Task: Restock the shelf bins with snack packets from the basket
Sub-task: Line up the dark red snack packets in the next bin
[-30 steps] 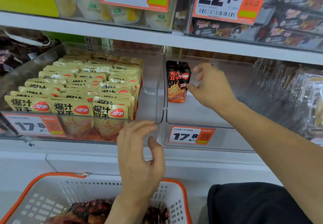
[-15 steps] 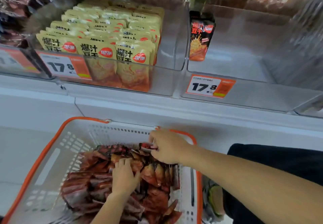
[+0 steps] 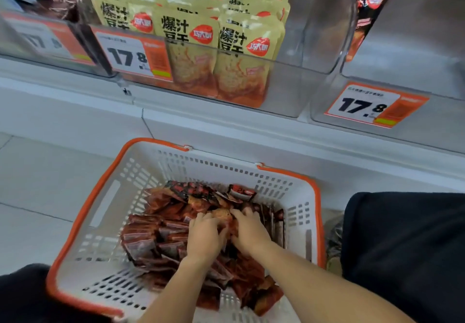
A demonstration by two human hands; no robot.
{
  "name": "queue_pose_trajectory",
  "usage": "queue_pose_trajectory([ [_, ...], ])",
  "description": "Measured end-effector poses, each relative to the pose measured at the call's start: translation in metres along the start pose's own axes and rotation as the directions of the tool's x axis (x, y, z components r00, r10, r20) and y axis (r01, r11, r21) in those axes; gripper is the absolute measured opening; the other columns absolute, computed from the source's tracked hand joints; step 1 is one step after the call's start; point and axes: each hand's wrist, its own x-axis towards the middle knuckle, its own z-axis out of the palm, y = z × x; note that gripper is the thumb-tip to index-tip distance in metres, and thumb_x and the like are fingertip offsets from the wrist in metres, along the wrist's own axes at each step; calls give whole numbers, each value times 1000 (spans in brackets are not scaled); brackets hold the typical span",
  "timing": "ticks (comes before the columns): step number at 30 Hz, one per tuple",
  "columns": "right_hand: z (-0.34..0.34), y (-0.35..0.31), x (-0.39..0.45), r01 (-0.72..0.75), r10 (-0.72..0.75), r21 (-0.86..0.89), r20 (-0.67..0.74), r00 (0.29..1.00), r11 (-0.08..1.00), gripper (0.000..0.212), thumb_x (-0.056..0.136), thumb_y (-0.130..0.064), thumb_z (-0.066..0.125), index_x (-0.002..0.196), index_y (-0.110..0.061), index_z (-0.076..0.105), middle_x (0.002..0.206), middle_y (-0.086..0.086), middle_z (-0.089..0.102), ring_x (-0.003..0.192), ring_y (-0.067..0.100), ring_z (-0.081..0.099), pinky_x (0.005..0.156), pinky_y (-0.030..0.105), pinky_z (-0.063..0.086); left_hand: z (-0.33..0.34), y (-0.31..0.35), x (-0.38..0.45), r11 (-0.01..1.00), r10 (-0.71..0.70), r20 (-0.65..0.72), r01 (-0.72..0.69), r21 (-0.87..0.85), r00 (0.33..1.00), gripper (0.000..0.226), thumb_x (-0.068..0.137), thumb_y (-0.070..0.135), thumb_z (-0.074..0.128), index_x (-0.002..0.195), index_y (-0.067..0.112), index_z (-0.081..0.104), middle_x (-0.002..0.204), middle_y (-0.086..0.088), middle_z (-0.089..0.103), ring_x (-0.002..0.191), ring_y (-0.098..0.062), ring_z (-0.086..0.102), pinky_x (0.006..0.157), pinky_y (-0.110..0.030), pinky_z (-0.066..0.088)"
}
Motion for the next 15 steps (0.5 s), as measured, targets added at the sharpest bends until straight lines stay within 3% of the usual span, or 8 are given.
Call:
queue_pose_trajectory([
  [4,3,1,3,95,-106,-188,-48,993,978,68,94,-20,58,155,-29,29,162,7,18,148,38,8,118,49,20,4,-7,-4,999,5,-26,-6,-46,1000,20,96,43,56,94,32,72,97,14,67,106,-12,54,91,-28,22],
  [8,6,4,2,160,-166,-164,-19,986,973,60,98,-22,52,154,-28,33,165,7,13,151,34,3,121,47,12,8,-15,-12,981,-31,-128,6,-191,991,12,92,41,66,93,31,72,89,16,68,94,-7,58,88,-22,19],
  [11,6,2,0,195,-194,-139,21,981,971,46,101,-27,48,147,-31,47,165,9,13,151,33,4,122,51,13,6,-16,-17,930,-228,-200,151,-336,953,16,93,38,66,100,23,67,96,11,66,94,-12,58,94,-34,38],
  [13,5,1,-2,220,-213,-104,76,974,970,41,103,-27,47,143,-31,52,165,10,16,151,31,10,121,52,14,-3,-11,-18,851,-393,-196,274,-449,899,24,93,34,65,110,17,60,107,3,59,91,-21,61,85,-41,49],
  [15,7,1,-8,252,-245,-55,120,962,966,39,104,-27,46,142,-29,54,165,9,19,152,28,13,123,48,13,-14,-9,-13,807,-498,-113,412,-423,859,34,92,32,65,116,11,53,115,-5,52,89,-30,61,74,-37,48],
])
